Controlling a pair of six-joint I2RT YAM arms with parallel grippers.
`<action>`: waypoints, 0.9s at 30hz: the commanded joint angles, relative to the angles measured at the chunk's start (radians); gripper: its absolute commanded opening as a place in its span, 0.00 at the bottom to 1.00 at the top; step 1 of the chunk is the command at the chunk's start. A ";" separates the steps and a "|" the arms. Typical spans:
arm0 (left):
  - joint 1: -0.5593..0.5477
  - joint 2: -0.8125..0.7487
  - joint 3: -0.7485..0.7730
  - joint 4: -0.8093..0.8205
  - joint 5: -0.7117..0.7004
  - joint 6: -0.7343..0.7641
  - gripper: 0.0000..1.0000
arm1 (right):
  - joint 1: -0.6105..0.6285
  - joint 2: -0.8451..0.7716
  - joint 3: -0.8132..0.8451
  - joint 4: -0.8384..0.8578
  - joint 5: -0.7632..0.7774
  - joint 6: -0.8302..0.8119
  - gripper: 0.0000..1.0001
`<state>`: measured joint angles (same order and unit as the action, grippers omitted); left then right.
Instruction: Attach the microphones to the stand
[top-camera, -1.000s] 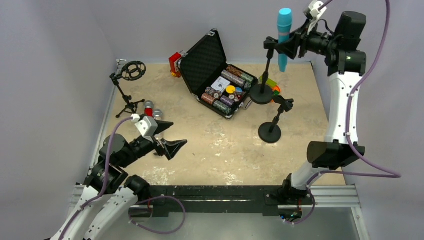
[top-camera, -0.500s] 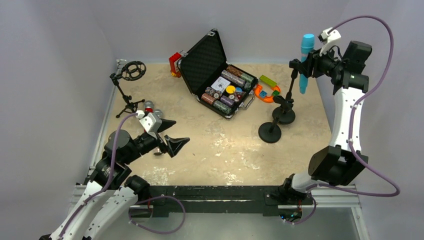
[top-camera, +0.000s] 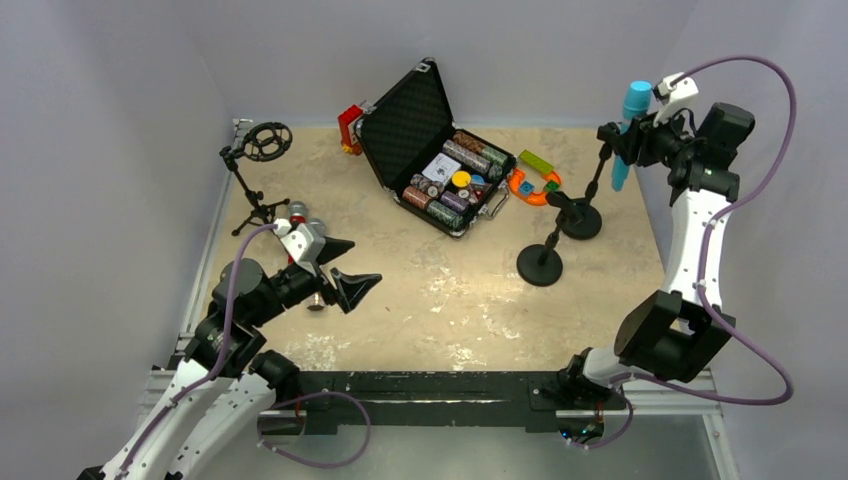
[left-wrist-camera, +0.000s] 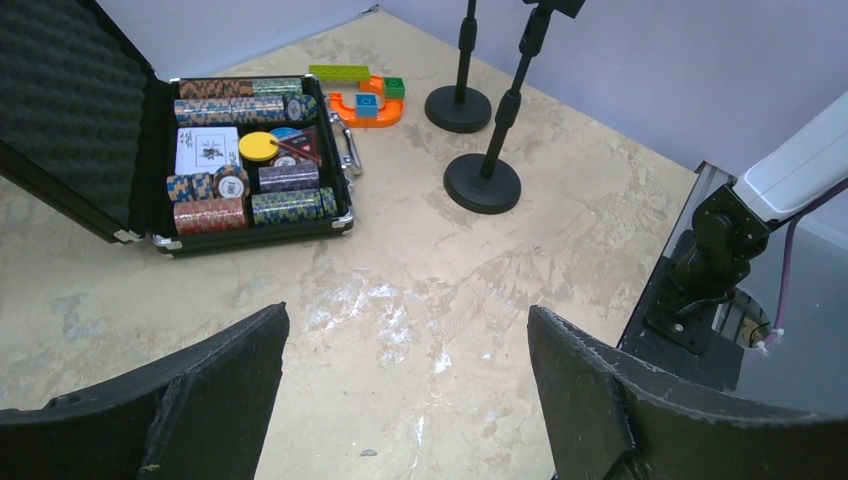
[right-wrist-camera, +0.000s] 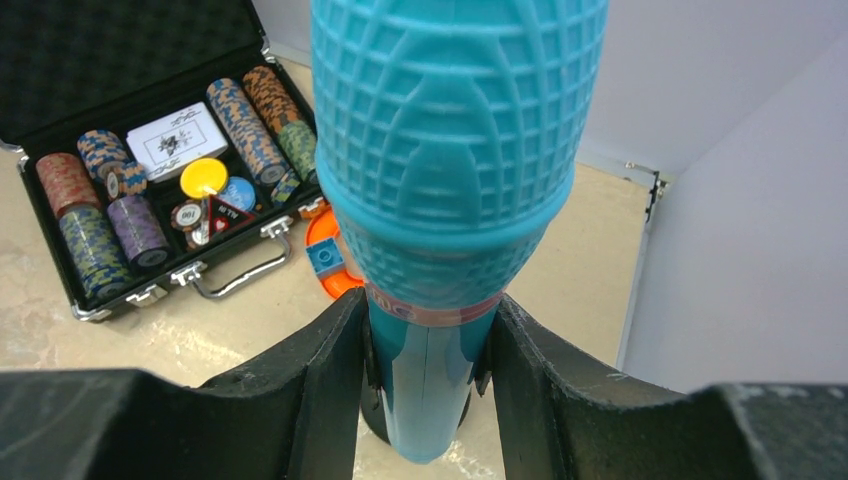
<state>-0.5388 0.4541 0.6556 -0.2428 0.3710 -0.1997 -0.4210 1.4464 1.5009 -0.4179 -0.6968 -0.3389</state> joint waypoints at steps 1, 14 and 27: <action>0.001 0.008 -0.010 0.056 0.019 -0.024 0.92 | -0.016 -0.035 -0.023 0.121 -0.061 -0.005 0.20; 0.002 -0.002 0.007 0.051 0.025 -0.039 0.92 | -0.065 -0.122 -0.102 0.064 -0.121 -0.025 0.67; 0.001 -0.047 0.046 -0.016 0.025 -0.049 0.93 | -0.151 -0.265 -0.010 -0.167 -0.165 -0.149 0.89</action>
<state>-0.5388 0.4149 0.6529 -0.2581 0.3824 -0.2260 -0.5716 1.2304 1.4254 -0.4900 -0.8101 -0.4206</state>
